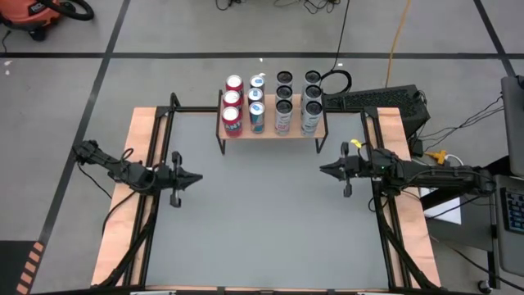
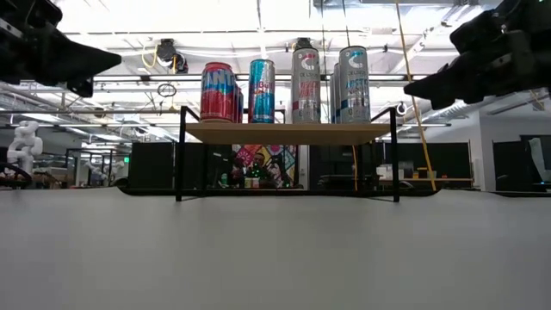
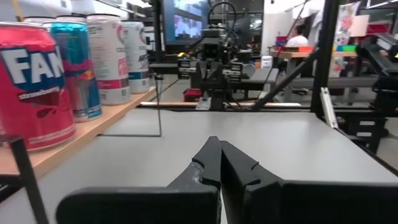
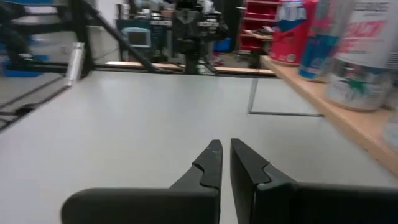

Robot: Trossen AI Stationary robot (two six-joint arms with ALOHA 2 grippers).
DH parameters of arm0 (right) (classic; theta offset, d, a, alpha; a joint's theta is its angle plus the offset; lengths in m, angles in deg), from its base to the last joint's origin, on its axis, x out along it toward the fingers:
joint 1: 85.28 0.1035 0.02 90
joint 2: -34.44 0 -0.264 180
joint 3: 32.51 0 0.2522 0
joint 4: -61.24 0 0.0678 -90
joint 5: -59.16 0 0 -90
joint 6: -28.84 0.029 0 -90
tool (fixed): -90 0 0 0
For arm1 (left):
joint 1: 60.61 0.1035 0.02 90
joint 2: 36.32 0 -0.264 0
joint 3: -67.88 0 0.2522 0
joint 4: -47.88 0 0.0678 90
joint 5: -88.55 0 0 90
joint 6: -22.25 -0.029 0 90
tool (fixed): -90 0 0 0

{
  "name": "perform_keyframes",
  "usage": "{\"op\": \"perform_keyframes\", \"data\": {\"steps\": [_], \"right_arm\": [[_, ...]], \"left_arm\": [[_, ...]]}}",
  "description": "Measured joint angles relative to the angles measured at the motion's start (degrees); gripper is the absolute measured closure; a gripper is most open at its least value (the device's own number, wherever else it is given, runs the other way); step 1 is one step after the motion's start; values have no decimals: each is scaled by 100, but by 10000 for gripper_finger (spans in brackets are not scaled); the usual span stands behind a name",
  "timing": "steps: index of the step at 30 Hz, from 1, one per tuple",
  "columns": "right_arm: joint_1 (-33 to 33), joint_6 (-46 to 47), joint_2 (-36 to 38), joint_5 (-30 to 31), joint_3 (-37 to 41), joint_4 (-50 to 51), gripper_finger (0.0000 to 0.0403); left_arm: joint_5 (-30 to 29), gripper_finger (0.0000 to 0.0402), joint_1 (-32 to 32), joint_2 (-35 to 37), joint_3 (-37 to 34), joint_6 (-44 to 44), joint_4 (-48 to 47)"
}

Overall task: Place canned beverage on shelf
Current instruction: Return to Home Position

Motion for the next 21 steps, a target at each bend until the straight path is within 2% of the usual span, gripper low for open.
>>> {"op": "perform_keyframes", "data": {"steps": [4, 9, 21], "right_arm": [[2, -9, 2, -180, 170, -270, 403], [0, 94, -1, -183, 623, -1186, 403], [-2, 148, 68, -150, 638, -869, 403]], "left_arm": [[159, 402, 28, 0, -2, -74, 2], [332, 402, 211, 0, -4, -185, -4], [741, 402, 792, 15, -8, -354, -67]]}}
